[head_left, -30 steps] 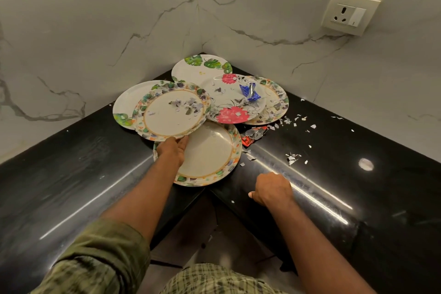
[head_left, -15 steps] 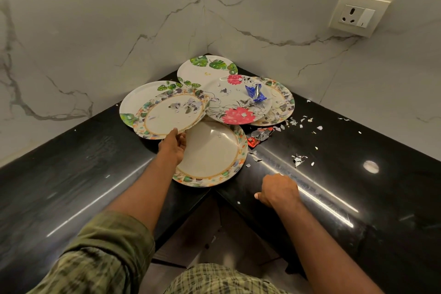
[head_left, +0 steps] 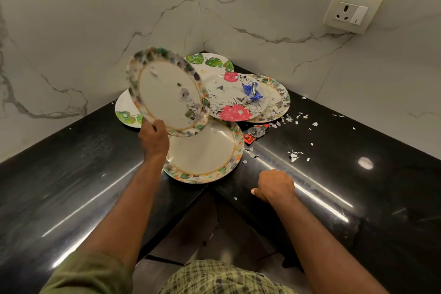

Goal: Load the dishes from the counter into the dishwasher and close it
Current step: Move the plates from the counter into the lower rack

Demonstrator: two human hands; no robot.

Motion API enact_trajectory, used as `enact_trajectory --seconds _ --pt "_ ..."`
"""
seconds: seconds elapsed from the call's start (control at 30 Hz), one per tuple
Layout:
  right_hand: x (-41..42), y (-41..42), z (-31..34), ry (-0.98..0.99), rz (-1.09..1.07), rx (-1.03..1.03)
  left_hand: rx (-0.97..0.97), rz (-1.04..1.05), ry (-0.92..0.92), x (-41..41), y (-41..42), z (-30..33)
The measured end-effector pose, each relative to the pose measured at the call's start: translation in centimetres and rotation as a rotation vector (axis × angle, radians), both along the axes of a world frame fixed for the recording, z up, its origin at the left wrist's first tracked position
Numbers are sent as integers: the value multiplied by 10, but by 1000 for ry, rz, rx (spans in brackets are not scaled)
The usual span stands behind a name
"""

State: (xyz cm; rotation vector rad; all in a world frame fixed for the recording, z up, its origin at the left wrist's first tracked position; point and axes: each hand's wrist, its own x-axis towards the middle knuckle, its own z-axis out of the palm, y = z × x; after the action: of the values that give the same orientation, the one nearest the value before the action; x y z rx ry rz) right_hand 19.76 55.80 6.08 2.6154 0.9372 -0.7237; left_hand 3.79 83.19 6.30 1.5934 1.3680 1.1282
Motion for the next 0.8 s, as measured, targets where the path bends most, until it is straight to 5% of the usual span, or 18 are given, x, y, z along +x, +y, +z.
enact_trajectory --seconds 0.23,0.5,0.63,0.8 --pt "-2 -3 0 -20 15 12 651 -170 220 3 -5 38" --pt "-7 -7 2 -36 -7 42 821 -201 241 8 -23 55" --pt "-8 -10 2 -57 0 66 616 -122 127 15 -45 58" --pt "-8 -18 -3 -82 -66 181 -220 -17 -390 37 -75 48"
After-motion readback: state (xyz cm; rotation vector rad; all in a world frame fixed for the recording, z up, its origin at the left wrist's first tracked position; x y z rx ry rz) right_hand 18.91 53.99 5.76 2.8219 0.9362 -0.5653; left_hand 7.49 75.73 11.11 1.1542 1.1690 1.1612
